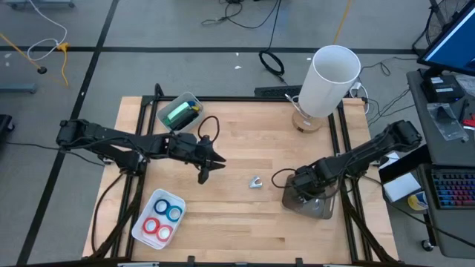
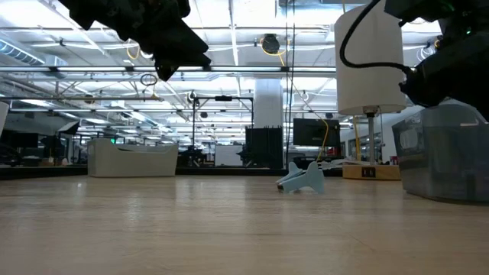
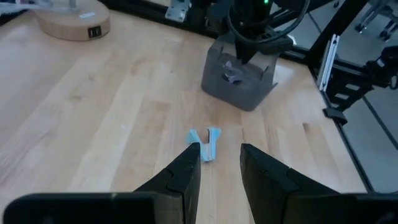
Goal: Pick and place Stapler, Stapler remover, tape
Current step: Put the light blue staple remover into the black bin
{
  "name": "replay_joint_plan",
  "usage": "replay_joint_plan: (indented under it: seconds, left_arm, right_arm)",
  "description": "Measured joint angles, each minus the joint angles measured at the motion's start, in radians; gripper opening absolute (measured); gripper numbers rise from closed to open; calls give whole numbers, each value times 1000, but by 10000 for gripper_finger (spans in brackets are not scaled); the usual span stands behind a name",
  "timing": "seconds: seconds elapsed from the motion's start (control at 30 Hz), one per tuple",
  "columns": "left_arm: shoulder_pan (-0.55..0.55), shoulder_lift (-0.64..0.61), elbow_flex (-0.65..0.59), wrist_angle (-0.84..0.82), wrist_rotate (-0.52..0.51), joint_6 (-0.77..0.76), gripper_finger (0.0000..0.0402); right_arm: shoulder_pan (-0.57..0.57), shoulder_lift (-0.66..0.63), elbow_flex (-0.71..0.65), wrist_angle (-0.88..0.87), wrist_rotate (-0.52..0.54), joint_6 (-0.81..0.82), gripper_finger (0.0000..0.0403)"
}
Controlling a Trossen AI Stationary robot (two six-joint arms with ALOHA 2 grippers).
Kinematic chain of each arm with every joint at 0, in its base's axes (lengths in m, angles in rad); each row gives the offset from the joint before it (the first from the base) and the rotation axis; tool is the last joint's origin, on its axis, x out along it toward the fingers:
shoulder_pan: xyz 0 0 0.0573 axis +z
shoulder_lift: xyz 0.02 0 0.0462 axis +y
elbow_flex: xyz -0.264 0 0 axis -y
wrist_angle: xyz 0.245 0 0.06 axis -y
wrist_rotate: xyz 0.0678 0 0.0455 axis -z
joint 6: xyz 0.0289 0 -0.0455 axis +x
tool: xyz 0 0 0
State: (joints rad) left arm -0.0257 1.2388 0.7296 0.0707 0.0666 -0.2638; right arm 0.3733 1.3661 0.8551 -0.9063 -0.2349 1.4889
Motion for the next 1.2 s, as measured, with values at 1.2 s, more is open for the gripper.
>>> replay_joint_plan:
  seconds: [1.2]
  left_arm:
    - [34,688,640,-298,122,72,114]
  right_arm:
    - [205,-528,-1,296,1045,-506,47]
